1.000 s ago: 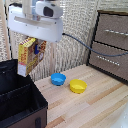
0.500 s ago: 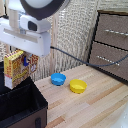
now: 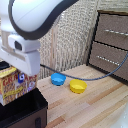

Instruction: Position your gripper near the granola bar, please. Lightly grip the granola bar with your gripping tool. Relocate your gripper along with the granola bar toward the leading division of the caddy with caution. Gently release the granola bar into the leading division of the caddy.

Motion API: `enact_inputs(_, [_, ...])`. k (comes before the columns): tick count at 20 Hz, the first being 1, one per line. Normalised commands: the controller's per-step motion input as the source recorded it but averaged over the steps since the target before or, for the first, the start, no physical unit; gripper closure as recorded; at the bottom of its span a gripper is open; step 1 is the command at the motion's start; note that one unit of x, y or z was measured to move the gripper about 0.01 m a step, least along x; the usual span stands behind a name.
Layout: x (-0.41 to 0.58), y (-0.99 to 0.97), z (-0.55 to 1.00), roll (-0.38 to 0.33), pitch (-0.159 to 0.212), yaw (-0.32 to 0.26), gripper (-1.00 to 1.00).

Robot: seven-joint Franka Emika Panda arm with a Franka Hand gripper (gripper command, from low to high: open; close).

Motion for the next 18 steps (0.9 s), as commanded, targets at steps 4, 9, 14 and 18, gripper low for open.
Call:
enact_inputs(4, [0.278,0.28,-0.18,-0.022,-0.008,-0.110,1.00])
enact_inputs(9, [0.119,0.02,0.00,0.003,-0.021,-0.007,-1.00])
enact_inputs(14, [0.062,0.00,0.01,0.000,0.034,-0.007,-1.00])
enact_inputs(18, [0.076,-0.07,0.30,0.021,0.063,-0.016,-1.00])
